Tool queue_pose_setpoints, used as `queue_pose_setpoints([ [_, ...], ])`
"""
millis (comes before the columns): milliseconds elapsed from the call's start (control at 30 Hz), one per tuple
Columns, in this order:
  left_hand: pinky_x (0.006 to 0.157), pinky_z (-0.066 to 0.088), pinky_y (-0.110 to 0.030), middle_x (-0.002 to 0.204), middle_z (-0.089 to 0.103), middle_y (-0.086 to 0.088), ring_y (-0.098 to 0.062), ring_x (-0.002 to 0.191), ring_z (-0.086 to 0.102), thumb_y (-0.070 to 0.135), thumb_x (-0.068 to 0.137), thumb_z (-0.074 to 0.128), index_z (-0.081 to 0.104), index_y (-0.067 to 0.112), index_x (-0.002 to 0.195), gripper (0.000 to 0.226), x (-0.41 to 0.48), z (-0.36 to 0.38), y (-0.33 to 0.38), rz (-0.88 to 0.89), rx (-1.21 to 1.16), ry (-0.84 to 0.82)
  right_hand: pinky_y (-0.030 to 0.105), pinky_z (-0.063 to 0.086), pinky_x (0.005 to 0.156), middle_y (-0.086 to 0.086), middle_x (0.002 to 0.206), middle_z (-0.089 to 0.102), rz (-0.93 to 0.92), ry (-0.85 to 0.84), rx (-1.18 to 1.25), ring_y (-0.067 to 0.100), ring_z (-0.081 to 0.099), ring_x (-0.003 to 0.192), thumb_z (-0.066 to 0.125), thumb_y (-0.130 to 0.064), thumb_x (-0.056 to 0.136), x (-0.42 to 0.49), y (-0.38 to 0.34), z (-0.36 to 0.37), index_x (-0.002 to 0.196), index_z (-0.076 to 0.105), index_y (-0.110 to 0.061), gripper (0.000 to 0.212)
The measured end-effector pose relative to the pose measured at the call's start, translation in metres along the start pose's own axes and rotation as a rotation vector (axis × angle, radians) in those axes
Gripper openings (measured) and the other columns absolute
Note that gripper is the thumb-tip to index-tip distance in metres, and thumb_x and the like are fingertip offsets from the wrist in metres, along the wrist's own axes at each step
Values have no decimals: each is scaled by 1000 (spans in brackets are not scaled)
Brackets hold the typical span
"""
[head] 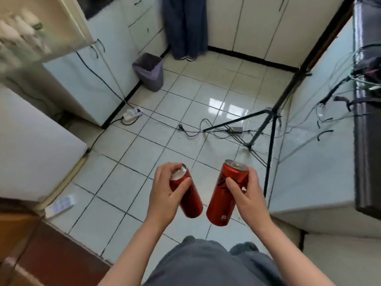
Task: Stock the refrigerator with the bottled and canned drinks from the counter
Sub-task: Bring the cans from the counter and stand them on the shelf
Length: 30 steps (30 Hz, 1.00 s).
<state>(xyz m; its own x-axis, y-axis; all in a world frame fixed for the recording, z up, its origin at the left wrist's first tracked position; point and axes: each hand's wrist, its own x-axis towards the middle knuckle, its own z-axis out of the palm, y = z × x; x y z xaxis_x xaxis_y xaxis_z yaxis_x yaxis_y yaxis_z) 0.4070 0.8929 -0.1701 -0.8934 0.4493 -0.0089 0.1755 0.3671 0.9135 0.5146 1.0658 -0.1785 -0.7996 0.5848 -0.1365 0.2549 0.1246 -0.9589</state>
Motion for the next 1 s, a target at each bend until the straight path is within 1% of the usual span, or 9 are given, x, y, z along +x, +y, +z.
queue_pose_setpoints([
  [67, 77, 34, 2, 109, 48, 19, 9, 100, 48, 37, 79, 59, 50, 42, 105, 28, 8, -32, -11, -31, -7, 79, 11, 47, 70, -19, 108, 57, -29, -98, -17, -7, 56, 96, 61, -42, 82, 15, -16, 33, 111, 43, -44, 34],
  [167, 77, 33, 3, 111, 47, 18, 11, 100, 47, 35, 82, 60, 51, 36, 108, 28, 13, -66, -28, -78, -21, 186, 6, 46, 68, -24, 103, 59, -64, -209, -44, -9, 56, 93, 64, -26, 86, 34, -30, 74, 109, 43, -47, 38],
  [267, 77, 35, 2, 112, 48, 15, 11, 100, 47, 23, 87, 64, 49, 42, 105, 31, 15, -92, -48, -143, -56, 274, 2, 44, 67, -32, 98, 59, -81, -276, -81, -15, 55, 92, 64, -24, 87, 54, -39, 114, 106, 43, -49, 39],
  [367, 79, 35, 2, 112, 48, 15, 12, 101, 47, 18, 86, 65, 49, 44, 103, 35, 20, -118, -68, -224, -77, 345, 3, 45, 67, -25, 101, 58, -68, -352, -91, -14, 55, 92, 64, -26, 87, 78, -44, 156, 107, 43, -49, 37],
  [467, 80, 36, 2, 112, 48, 17, 12, 102, 47, 19, 86, 65, 49, 44, 103, 34, 34, -155, -89, -268, -84, 428, 6, 47, 67, -20, 105, 57, -68, -442, -101, -12, 56, 93, 63, -27, 87, 107, -53, 211, 116, 41, -42, 40],
  [600, 81, 37, 0, 111, 49, 14, 10, 101, 48, 20, 87, 64, 49, 42, 104, 32, 63, -222, -115, -333, -78, 567, 5, 46, 67, -19, 105, 56, -95, -562, -85, -14, 55, 89, 64, -23, 87, 147, -81, 297, 120, 40, -35, 43],
  [767, 80, 39, -2, 110, 48, 25, 7, 103, 50, 22, 87, 64, 51, 42, 106, 30, 99, -314, -143, -371, -81, 686, 5, 46, 68, -19, 107, 56, -143, -749, -78, -13, 55, 91, 63, -20, 87, 186, -128, 405, 112, 42, -42, 39],
  [933, 81, 39, -2, 116, 46, 19, 6, 105, 48, 14, 87, 64, 50, 38, 110, 36, 109, -385, -164, -390, -73, 868, 8, 47, 70, -16, 106, 58, -178, -915, -107, -9, 56, 93, 63, -20, 88, 205, -169, 508, 121, 41, -33, 42],
  [1000, 83, 39, -4, 114, 47, 22, 6, 105, 49, 11, 86, 64, 51, 38, 109, 38, 104, -411, -176, -401, -77, 963, 7, 47, 69, -16, 107, 58, -193, -963, -124, -10, 55, 92, 63, -20, 88, 203, -179, 547, 122, 42, -33, 42],
])
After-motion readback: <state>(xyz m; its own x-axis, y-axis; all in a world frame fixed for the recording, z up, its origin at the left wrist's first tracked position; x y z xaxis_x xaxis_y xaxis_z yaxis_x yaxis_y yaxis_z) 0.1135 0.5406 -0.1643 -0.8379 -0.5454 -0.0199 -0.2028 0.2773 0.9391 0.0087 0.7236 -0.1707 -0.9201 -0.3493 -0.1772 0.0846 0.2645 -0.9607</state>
